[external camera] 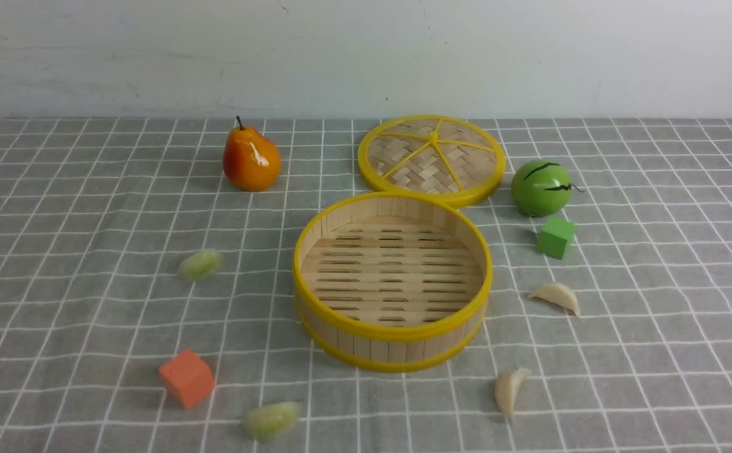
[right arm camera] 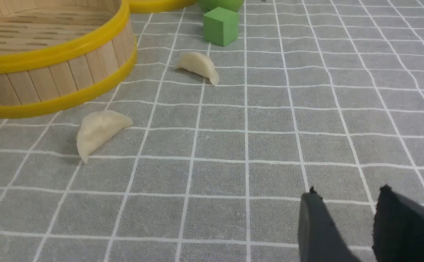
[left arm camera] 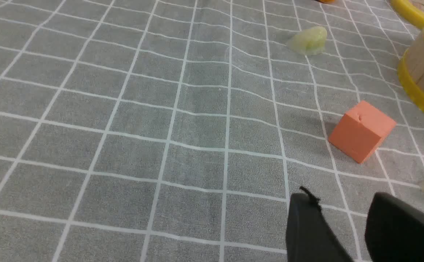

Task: Put the dumplings into the steamer on the table with the grey tablecloth.
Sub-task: 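Reach for and grasp a dumpling on the table with the left gripper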

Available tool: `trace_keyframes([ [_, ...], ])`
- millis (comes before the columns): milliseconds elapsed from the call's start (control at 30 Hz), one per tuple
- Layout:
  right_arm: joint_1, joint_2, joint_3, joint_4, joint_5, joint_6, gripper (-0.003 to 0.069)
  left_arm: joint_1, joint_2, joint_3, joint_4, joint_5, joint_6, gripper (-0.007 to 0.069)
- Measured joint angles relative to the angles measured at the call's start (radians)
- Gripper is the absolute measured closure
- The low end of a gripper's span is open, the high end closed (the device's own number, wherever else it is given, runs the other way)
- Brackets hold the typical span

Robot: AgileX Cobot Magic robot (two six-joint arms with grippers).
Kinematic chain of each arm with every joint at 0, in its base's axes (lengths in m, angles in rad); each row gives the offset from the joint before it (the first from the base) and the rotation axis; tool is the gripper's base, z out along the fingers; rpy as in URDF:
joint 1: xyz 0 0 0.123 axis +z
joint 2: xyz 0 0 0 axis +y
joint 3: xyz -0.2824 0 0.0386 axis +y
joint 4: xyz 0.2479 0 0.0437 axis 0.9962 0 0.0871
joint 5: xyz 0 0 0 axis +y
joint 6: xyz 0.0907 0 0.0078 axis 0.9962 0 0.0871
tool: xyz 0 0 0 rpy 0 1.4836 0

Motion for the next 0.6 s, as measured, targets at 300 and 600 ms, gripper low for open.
trace_keyframes([
  [300,0.000,0.000,0.000,0.000,0.000,0.000,0.0419,0.000,0.000,0.000,0.000,0.000,0.000,0.0387],
  [600,0.000,0.000,0.000,0.000,0.000,0.000,0.0419,0.000,0.000,0.000,0.007,-0.001,0.001,0.0387],
])
